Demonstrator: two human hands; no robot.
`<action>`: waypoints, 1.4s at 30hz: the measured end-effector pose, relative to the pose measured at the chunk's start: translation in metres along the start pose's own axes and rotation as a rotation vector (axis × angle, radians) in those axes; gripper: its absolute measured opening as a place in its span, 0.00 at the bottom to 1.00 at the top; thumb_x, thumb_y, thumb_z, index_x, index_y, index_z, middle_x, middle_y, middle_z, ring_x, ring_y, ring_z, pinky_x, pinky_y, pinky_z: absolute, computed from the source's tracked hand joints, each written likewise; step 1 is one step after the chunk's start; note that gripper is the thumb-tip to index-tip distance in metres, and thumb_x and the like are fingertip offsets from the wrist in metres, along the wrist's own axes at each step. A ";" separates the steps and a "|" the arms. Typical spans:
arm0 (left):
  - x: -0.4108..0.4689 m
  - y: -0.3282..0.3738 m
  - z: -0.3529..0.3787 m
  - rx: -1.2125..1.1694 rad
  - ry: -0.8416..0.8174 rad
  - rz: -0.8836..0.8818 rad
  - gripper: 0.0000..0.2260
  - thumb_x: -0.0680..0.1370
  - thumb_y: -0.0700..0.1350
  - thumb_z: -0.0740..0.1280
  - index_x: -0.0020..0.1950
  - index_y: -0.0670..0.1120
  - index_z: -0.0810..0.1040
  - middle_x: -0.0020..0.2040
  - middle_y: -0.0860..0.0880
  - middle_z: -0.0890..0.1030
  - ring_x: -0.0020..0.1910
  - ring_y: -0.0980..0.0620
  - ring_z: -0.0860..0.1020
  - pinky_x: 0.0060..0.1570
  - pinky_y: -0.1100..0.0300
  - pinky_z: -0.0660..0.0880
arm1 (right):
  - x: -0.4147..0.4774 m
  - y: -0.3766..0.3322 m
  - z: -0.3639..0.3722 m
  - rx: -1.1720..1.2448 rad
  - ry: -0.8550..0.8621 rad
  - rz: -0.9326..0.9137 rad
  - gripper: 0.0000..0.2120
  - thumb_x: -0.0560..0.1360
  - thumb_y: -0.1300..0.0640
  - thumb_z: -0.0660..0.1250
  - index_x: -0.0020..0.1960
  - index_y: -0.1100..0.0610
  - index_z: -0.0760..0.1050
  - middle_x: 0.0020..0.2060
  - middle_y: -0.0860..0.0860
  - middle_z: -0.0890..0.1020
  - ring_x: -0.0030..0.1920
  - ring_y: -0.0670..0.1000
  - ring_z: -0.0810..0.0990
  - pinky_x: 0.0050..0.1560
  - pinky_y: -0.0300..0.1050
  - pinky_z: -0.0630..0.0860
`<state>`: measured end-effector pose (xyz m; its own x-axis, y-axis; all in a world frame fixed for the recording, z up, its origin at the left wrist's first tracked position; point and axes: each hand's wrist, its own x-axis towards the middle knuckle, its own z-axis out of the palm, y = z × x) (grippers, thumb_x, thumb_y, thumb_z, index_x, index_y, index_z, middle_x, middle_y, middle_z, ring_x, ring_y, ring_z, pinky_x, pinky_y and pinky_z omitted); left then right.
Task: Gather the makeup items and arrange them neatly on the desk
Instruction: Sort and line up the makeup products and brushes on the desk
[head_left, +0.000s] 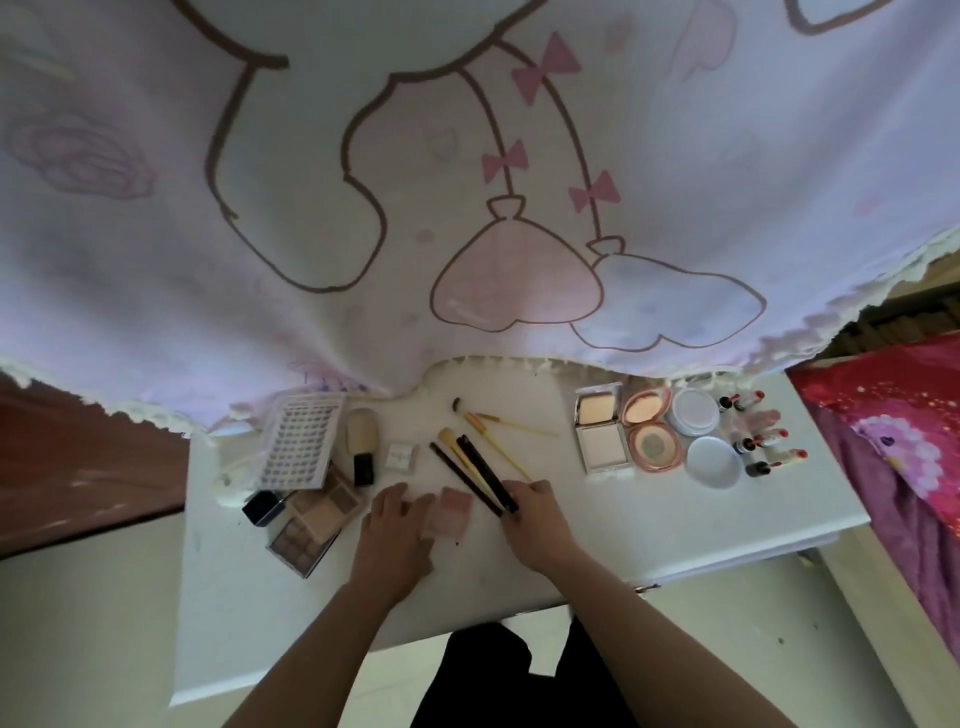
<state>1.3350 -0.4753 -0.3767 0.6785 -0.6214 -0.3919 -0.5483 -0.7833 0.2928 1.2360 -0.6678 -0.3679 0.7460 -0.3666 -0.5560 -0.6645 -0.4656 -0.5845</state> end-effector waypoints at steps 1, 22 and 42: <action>0.001 -0.004 -0.003 -0.015 0.018 -0.024 0.32 0.61 0.44 0.81 0.63 0.49 0.76 0.62 0.37 0.75 0.59 0.32 0.76 0.51 0.41 0.77 | 0.001 -0.004 0.003 -0.005 -0.008 -0.002 0.21 0.78 0.63 0.60 0.71 0.54 0.70 0.61 0.57 0.69 0.58 0.60 0.76 0.60 0.45 0.73; 0.013 0.002 -0.020 0.186 -0.191 -0.074 0.30 0.79 0.51 0.62 0.79 0.53 0.56 0.80 0.45 0.50 0.78 0.43 0.53 0.71 0.44 0.58 | 0.019 -0.033 0.020 -0.094 0.060 0.064 0.11 0.79 0.51 0.63 0.59 0.55 0.74 0.54 0.52 0.76 0.53 0.53 0.77 0.48 0.42 0.71; 0.066 0.071 -0.102 -1.502 0.118 -0.418 0.08 0.80 0.45 0.67 0.46 0.44 0.85 0.45 0.45 0.85 0.43 0.51 0.76 0.46 0.56 0.74 | -0.011 -0.038 -0.058 0.311 0.027 -0.066 0.09 0.82 0.52 0.61 0.58 0.52 0.76 0.45 0.49 0.80 0.43 0.47 0.78 0.41 0.35 0.72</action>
<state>1.3906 -0.5734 -0.2931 0.7248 -0.3051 -0.6178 0.6050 -0.1474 0.7825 1.2553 -0.6926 -0.3054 0.7863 -0.3669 -0.4971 -0.5930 -0.2226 -0.7738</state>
